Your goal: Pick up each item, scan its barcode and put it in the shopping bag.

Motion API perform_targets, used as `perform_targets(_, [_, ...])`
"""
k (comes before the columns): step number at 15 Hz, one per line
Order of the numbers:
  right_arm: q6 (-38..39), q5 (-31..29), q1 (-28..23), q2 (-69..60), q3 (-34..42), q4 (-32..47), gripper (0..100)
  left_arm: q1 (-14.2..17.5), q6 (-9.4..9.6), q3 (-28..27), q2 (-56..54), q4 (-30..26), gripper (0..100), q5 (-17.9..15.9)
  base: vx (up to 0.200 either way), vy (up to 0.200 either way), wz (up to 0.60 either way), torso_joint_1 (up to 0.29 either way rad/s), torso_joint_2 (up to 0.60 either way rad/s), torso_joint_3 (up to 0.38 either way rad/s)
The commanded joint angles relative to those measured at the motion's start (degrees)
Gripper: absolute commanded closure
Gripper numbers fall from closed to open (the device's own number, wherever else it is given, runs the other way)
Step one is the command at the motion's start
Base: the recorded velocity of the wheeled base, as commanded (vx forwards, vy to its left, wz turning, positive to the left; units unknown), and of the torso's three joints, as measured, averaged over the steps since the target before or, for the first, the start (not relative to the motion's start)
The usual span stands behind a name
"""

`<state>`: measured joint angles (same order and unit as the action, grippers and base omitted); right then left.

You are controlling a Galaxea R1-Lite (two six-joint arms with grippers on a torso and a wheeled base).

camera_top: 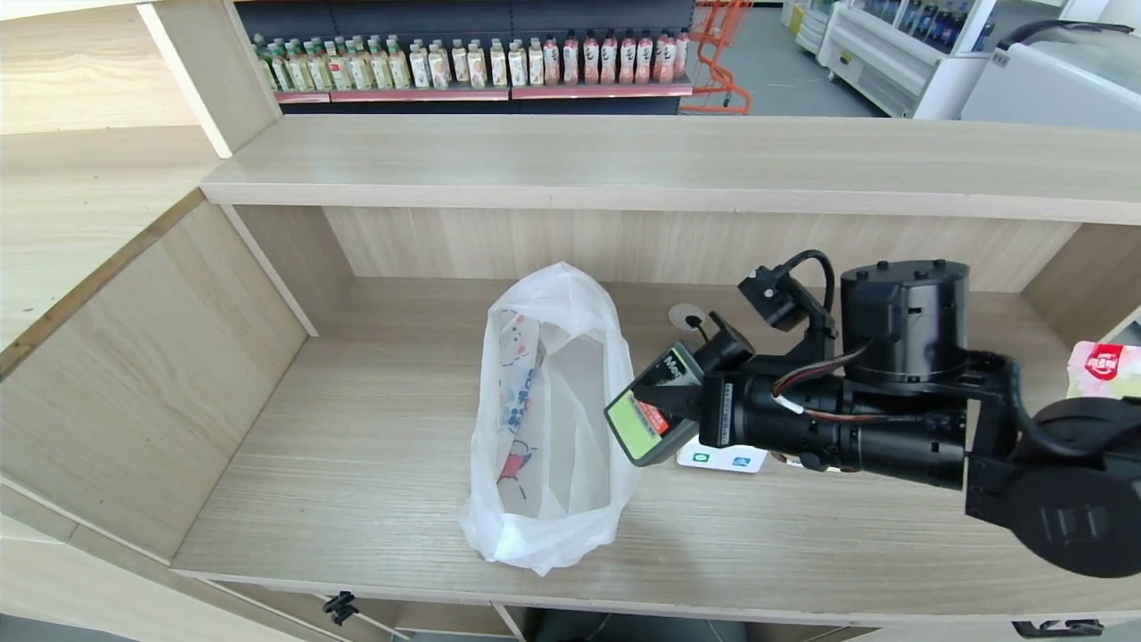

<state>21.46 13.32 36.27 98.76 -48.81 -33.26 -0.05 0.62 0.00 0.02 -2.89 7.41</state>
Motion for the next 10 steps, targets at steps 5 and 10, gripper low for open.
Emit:
perform_targets(5, [-7.6,2.5,-0.2,13.3,-0.7,-12.3,100,0.0,-0.01,0.0,0.0,0.0,0,0.0,0.0,0.0,0.0,0.0,0.0,0.0])
perform_targets(10, [-11.5,2.7,-0.5,19.0,-4.8,-12.5,100,0.0,-0.01,0.0,0.0,0.0,0,0.1,0.0,0.0,0.0,0.0,0.0,0.0])
